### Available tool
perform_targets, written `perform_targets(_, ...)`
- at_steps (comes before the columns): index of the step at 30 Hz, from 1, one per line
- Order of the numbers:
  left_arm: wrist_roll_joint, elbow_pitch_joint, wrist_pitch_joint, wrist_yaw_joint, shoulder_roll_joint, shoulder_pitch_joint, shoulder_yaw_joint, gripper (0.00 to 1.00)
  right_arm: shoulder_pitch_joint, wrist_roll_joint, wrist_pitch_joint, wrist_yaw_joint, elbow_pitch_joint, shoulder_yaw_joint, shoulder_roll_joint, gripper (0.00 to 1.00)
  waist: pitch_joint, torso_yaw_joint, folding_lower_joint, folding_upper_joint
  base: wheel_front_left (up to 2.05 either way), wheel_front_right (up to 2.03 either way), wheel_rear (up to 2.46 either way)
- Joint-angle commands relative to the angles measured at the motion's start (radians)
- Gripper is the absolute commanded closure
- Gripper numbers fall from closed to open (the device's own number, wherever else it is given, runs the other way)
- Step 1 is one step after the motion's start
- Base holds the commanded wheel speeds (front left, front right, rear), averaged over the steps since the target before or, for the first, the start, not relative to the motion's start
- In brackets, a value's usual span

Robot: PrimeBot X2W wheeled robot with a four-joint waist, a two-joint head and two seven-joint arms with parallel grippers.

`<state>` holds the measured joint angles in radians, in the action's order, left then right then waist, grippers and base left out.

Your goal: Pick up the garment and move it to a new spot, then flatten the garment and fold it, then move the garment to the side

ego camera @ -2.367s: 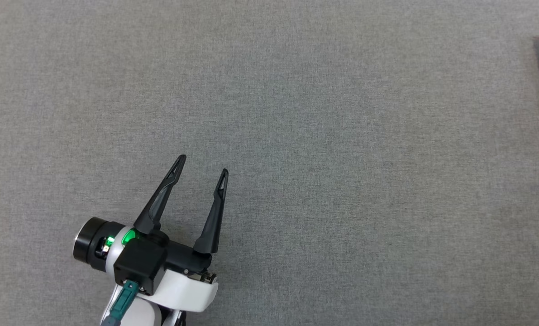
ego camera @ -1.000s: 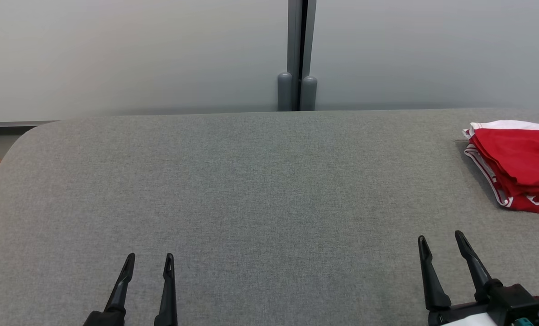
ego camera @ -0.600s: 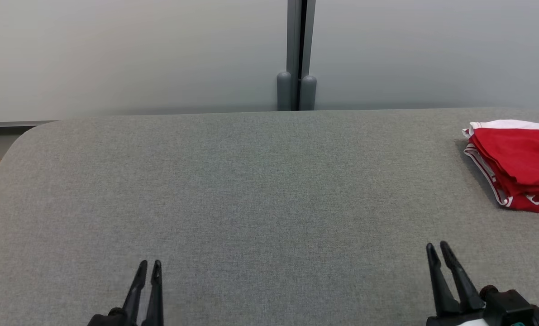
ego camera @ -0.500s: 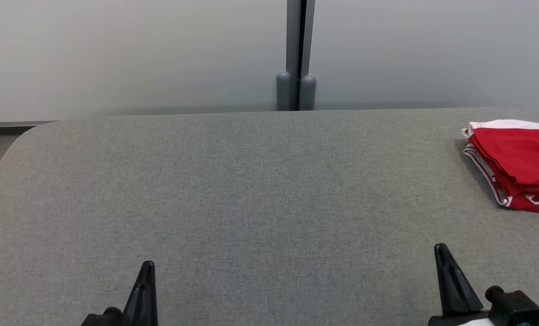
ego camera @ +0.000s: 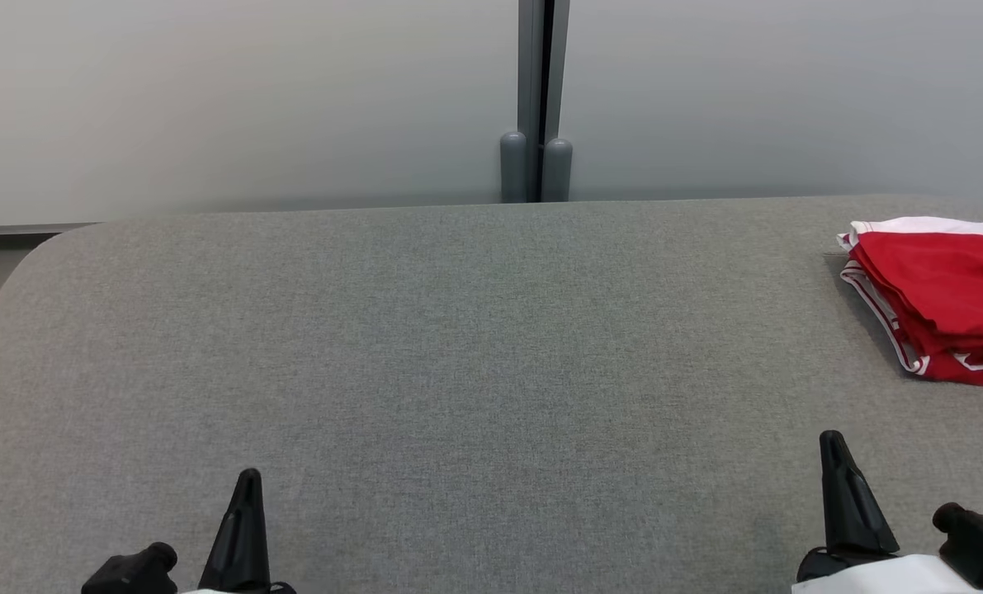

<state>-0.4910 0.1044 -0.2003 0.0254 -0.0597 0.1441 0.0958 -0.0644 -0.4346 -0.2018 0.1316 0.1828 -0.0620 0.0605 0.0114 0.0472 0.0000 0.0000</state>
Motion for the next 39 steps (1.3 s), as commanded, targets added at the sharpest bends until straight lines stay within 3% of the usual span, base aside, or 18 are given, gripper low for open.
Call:
perform_targets(1, -0.042, -0.008, 0.005, -0.009, -0.011, -0.034, -0.009, 1.0, 0.027, -0.044, 0.009, 0.0, -0.01, 0.007, 0.011, 1.0, 0.0, -0.001, 0.0, 0.0, 0.0, 0.0, 0.0)
perform_targets(39, -0.586, 0.061, 0.124, -0.082, -0.03, -0.143, -0.069, 1.0, 0.098, -0.61, 0.131, 0.0, 0.021, 0.057, 0.025, 1.0, -0.003, -0.017, 0.0, 0.0, 0.0, 0.0, 0.0)
